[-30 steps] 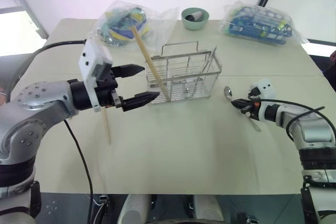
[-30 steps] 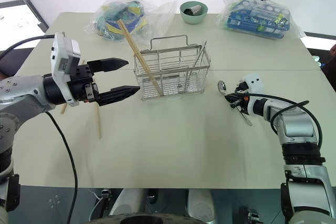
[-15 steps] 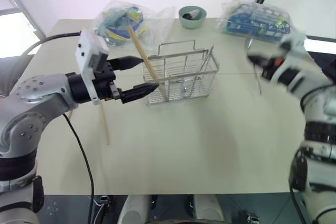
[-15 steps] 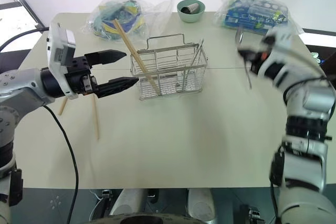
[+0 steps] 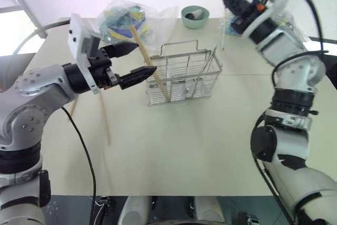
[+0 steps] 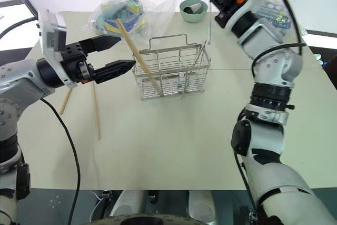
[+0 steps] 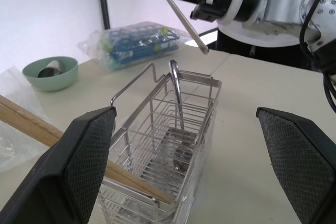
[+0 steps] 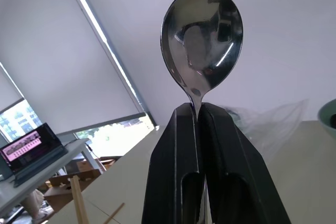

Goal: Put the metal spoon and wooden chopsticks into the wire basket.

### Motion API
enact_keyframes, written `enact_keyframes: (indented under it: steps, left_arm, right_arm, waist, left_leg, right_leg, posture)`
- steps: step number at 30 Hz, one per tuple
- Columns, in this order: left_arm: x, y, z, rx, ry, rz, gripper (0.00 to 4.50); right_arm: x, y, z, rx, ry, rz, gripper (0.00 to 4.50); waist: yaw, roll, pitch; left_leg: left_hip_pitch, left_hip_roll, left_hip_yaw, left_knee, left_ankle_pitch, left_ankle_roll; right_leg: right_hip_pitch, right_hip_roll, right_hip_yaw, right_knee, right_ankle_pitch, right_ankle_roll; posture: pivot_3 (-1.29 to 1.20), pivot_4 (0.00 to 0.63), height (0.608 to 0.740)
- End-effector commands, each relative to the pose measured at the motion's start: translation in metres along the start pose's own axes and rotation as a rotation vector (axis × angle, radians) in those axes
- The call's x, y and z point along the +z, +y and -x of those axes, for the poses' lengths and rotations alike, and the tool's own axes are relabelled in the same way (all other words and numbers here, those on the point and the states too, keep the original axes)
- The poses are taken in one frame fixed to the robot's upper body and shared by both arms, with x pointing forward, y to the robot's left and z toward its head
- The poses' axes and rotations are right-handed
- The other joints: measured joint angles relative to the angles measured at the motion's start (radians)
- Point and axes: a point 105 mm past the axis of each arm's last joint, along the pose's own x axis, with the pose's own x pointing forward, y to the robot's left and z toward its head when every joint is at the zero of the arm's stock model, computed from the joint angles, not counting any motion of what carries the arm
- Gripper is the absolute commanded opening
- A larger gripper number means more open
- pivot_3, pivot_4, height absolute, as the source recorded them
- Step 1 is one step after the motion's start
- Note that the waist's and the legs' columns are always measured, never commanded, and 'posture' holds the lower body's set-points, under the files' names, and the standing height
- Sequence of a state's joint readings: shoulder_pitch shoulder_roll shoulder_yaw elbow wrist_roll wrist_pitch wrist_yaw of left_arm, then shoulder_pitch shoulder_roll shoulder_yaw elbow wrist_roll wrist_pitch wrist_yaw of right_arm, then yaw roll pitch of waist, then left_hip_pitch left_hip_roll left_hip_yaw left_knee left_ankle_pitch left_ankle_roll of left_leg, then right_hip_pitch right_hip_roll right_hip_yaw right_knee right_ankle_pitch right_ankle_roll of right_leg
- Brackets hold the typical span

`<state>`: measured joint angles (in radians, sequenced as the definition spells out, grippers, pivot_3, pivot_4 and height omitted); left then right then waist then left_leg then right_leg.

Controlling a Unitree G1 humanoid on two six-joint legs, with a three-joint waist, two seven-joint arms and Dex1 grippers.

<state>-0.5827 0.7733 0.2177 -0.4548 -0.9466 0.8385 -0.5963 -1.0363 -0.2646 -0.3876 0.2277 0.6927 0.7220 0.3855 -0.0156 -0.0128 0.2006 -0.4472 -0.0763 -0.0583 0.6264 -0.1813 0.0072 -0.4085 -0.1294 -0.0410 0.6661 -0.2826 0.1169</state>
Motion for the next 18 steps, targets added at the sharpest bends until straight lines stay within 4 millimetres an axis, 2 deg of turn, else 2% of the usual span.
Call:
enact_keyframes:
  steps: [1, 6, 10, 15, 16, 18]
  left_arm:
    - [0.013, -0.002, 0.006, 0.023, -0.045, -0.049, 4.5]
    - [0.014, -0.004, 0.008, 0.03, -0.046, -0.05, 4.5]
    - [0.017, -0.003, 0.008, 0.035, -0.047, -0.051, 4.5]
    - [0.018, -0.002, 0.008, 0.034, -0.05, -0.049, 4.5]
    - [0.018, -0.002, 0.008, 0.035, -0.049, -0.049, 4.5]
    - [0.018, -0.001, 0.008, 0.035, -0.051, -0.047, 4.5]
  right_arm:
    - [0.009, 0.015, -0.002, 0.039, -0.078, 0.022, 0.04]
    - [-0.007, 0.011, -0.001, 0.031, -0.085, 0.064, 0.04]
    - [-0.017, 0.004, 0.004, 0.016, -0.104, 0.077, 1.42]
    - [-0.013, 0.003, 0.01, 0.017, -0.115, 0.081, 4.06]
    - [-0.012, 0.003, 0.011, 0.021, -0.115, 0.08, 4.48]
    - [-0.007, 0.003, 0.015, 0.026, -0.117, 0.075, 4.48]
  waist:
    - [0.0, 0.0, 0.0]
    - [0.003, 0.0, 0.0]
    - [0.001, 0.0, 0.0]
    - [0.0, 0.0, 0.0]
    - [0.0, 0.0, 0.0]
    - [0.0, 0.0, 0.0]
  left_leg:
    - [0.0, 0.0, 0.0, 0.0, 0.0, 0.0]
    - [0.0, 0.0, 0.0, 0.0, 0.0, 0.0]
    - [0.0, 0.0, 0.0, 0.0, 0.0, 0.0]
    - [0.0, 0.0, 0.0, 0.0, 0.0, -0.001]
    - [0.0, 0.0, 0.0, 0.0, 0.0, -0.001]
    - [0.0, 0.001, 0.0, 0.0, 0.0, -0.001]
  right_leg:
    - [0.0, 0.0, 0.0, 0.001, 0.0, 0.0]
    - [-0.001, 0.001, 0.0, 0.001, 0.0, 0.0]
    - [-0.001, 0.001, 0.0, 0.001, 0.0, 0.0]
    - [-0.001, 0.002, 0.001, 0.001, 0.0, 0.0]
    - [-0.001, 0.002, 0.001, 0.001, 0.0, 0.0]
    - [-0.001, 0.002, 0.001, 0.001, 0.0, 0.0]
  posture:
    - [0.0, 0.15, 0.697]
    - [0.0, 0.15, 0.697]
    - [0.0, 0.15, 0.697]
    - [0.0, 0.15, 0.697]
    - [0.0, 0.15, 0.697]
    - [0.0, 0.15, 0.697]
